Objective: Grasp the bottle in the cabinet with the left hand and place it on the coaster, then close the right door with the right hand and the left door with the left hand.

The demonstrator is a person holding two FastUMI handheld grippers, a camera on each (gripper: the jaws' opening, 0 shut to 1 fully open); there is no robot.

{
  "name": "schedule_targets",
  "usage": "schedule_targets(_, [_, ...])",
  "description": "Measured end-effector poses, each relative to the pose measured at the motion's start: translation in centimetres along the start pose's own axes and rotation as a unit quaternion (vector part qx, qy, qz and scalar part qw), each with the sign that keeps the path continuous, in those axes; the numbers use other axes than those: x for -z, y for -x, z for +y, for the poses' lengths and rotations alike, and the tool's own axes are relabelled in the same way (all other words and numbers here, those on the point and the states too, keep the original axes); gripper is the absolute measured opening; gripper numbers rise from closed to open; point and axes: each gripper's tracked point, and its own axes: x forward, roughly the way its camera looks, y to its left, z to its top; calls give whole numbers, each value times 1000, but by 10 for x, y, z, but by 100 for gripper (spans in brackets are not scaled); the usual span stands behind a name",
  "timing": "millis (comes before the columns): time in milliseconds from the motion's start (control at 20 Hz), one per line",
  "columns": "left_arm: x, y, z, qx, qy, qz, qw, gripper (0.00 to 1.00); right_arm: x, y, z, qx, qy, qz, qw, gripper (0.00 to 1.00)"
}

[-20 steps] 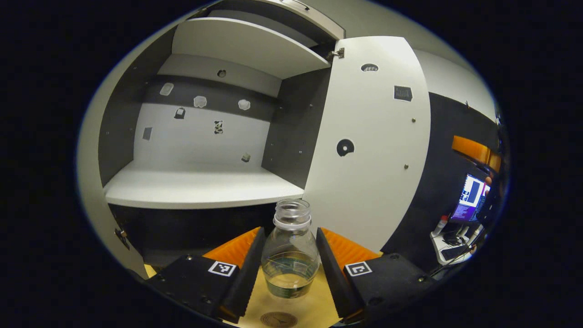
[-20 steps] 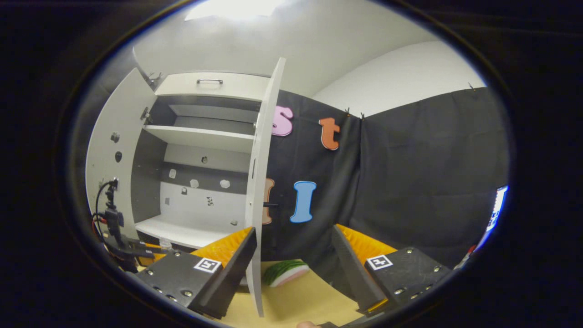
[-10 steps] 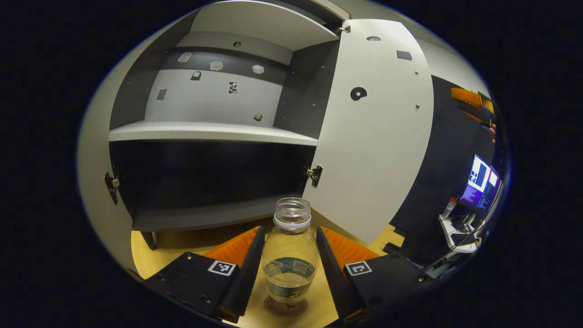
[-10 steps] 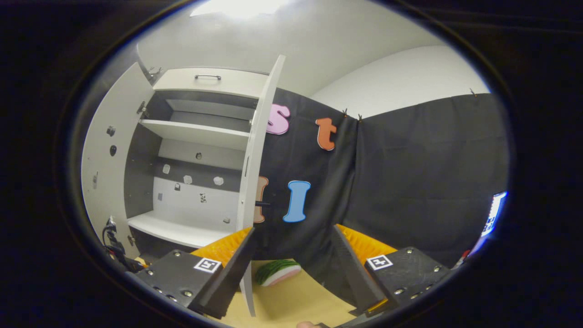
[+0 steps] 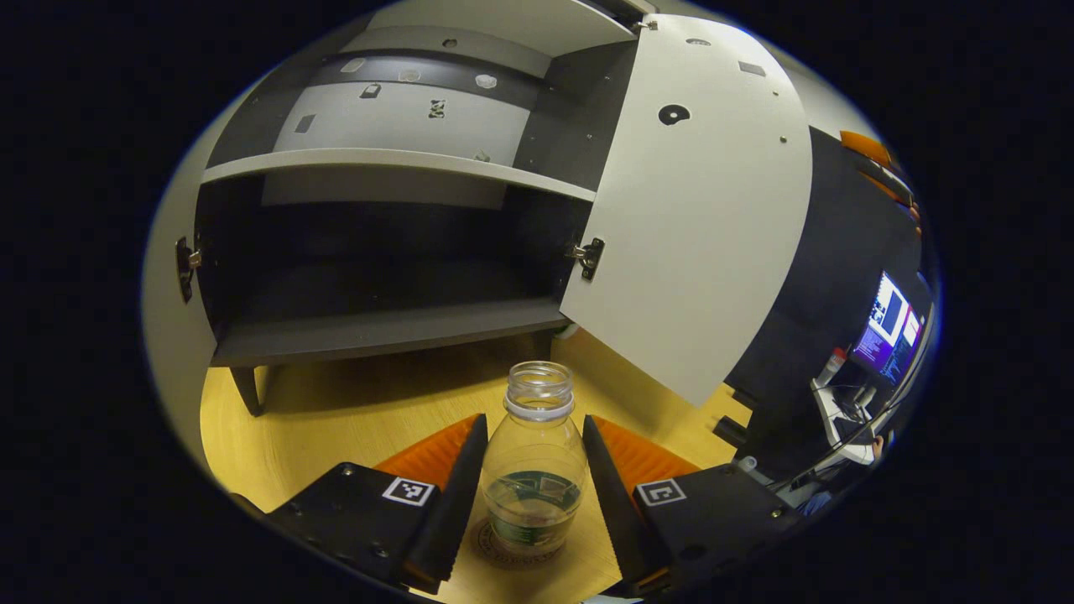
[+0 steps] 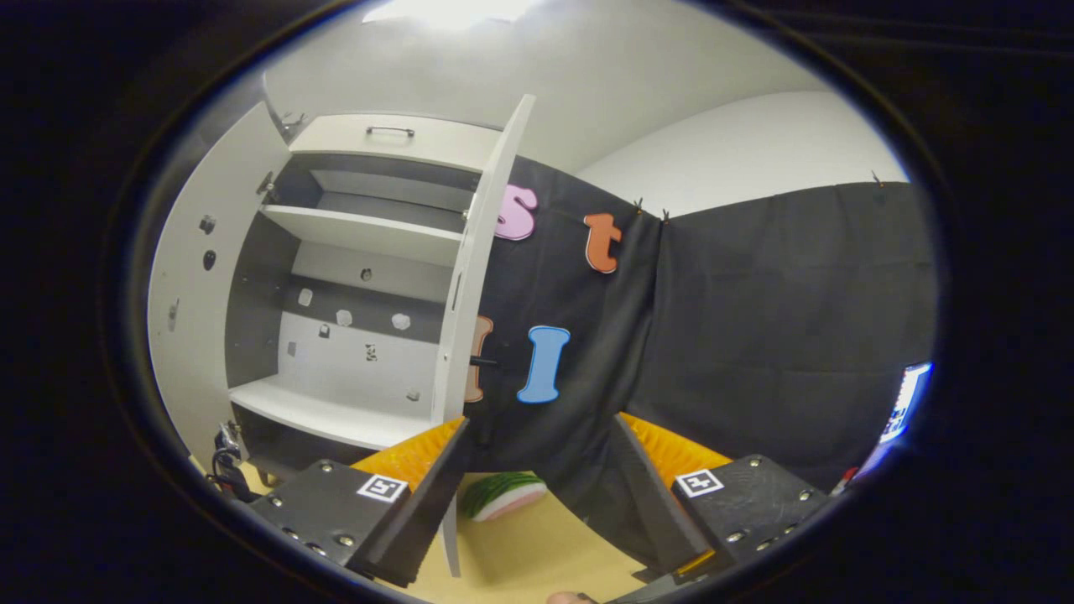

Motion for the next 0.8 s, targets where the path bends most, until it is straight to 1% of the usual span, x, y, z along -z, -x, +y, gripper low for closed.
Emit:
schedule_targets(50, [4, 2, 1, -3, -2, 2, 1000, 75, 0, 0, -1, 2, 0, 0, 1000, 100])
schedule_targets(100, [2, 3, 1, -3, -3, -10, 1000, 73, 0, 0, -3, 3, -1, 1, 1000, 97])
schedule_targets(150, [1, 4, 0, -4, -2, -18, 1000, 73, 2, 0, -3, 4, -2, 2, 1000, 97])
schedule_targets(250, [4, 8, -2, -5, 1, -17, 1000, 73, 3, -1, -4, 5, -3, 3, 1000, 97])
schedule_targets(400, [8, 17, -7, -1, -13, -10, 1000, 73, 7, -2, 0, 0, -4, 6, 1000, 97])
schedule_targets(450, [11, 20, -8, 0, -17, -6, 1000, 73, 7, -3, 3, -3, -4, 6, 1000, 100])
schedule_targets(500, [12, 23, -9, 0, -21, -4, 1000, 73, 7, -3, 4, -5, -4, 6, 1000, 100])
schedule_targets(800, [17, 34, -12, -8, -29, 10, 1000, 74, 11, -6, 10, -15, -5, 9, 1000, 100])
